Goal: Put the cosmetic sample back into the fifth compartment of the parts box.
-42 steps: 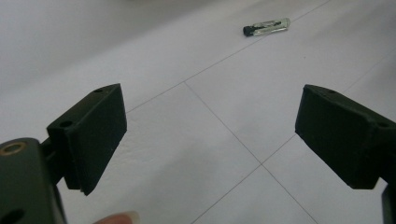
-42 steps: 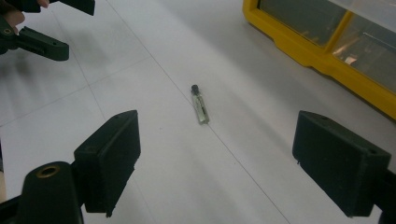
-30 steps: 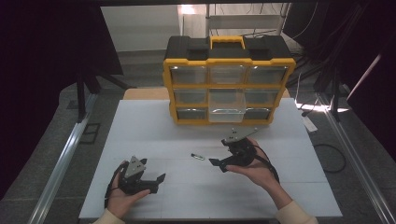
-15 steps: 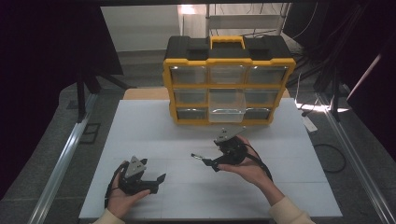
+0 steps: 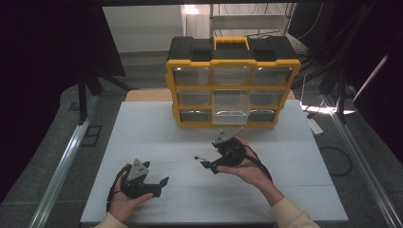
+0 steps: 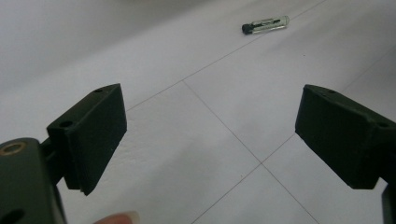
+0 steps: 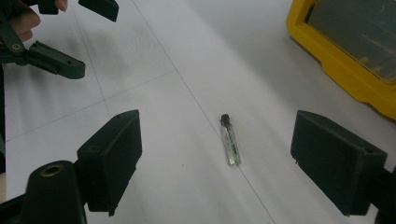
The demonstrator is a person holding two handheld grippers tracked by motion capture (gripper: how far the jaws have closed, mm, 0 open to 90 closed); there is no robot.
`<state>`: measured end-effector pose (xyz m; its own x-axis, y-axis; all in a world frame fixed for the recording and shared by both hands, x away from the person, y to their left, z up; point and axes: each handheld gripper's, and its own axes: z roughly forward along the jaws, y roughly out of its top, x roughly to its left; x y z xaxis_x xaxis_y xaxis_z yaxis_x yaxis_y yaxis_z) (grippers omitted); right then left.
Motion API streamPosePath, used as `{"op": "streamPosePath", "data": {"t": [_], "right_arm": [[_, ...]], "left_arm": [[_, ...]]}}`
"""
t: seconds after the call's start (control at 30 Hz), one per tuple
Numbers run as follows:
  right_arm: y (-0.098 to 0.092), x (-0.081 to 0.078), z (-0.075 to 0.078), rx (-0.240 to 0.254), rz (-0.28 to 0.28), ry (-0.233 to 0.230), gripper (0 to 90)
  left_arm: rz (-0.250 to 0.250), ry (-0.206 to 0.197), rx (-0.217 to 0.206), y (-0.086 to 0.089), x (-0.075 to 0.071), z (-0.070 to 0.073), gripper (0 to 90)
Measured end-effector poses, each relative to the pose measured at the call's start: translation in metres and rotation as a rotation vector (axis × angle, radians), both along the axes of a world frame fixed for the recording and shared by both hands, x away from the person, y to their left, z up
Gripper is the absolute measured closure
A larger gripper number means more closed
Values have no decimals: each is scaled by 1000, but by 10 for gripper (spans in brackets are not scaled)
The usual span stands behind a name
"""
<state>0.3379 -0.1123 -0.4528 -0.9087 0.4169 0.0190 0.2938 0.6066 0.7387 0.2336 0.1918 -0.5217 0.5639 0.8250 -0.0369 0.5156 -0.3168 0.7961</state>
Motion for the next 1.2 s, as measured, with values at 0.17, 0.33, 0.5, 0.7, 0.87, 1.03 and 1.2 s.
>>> {"op": "streamPosePath", "data": {"t": [0.17,0.33,0.5,0.7,0.87,1.03,1.2], "right_arm": [[5,1,-2,-16,5,6,165],[11,4,-6,-28,15,19,164],[16,9,-11,-41,18,29,167],[19,17,-19,-62,12,57,171],[25,20,-25,-89,14,66,183],[30,24,-31,-119,21,72,206],[34,29,-39,-150,3,80,222]], "left_arm": [[-3,-4,2,0,-1,1,96],[-1,-2,1,0,0,0,96],[-2,-2,4,0,0,0,96],[-1,-1,5,-1,-1,0,96],[-2,-1,6,-1,0,0,96],[-3,-2,8,0,0,0,96],[-3,-3,8,0,-1,0,96]]}}
